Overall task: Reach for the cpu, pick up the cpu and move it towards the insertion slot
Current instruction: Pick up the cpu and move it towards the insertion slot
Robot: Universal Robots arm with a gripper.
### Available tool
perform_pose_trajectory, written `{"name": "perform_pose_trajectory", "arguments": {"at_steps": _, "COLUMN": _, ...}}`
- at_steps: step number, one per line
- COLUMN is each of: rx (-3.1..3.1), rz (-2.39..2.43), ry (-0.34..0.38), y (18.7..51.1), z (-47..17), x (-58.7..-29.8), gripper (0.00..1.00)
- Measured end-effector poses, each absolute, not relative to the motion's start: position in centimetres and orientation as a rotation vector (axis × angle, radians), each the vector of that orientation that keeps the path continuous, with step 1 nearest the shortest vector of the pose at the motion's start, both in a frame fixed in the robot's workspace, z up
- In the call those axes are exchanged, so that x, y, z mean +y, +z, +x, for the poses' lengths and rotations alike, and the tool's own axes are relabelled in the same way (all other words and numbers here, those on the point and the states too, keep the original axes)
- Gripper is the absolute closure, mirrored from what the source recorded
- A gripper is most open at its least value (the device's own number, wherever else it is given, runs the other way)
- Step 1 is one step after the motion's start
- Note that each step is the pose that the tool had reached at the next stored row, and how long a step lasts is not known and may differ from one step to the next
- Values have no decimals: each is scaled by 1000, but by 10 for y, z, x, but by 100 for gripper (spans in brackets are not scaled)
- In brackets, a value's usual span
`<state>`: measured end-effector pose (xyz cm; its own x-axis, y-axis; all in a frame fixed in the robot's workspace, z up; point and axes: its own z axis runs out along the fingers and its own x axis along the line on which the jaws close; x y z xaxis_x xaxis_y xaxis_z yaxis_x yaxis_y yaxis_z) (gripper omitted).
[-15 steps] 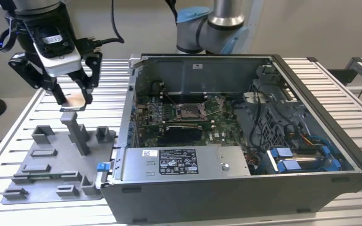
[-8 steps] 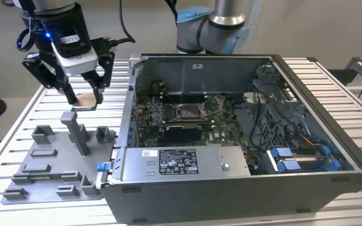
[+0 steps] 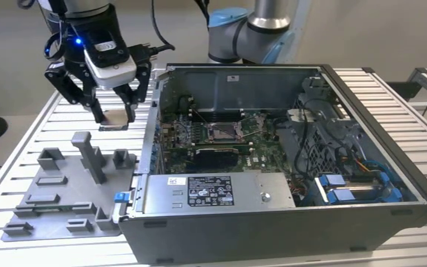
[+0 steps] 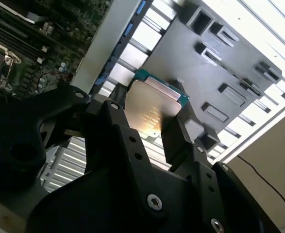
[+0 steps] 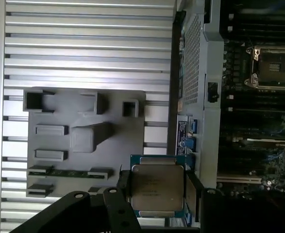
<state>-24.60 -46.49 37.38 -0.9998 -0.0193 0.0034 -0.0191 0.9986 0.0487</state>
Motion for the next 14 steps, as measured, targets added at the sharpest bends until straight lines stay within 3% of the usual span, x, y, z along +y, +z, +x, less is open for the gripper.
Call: {"name": "perform_pose_trajectory", "arguments": {"at_steps": 14, "rx": -3137, "rz": 30, "ry": -76, "y": 374, "z": -211, "x": -465, "gripper": 100}}
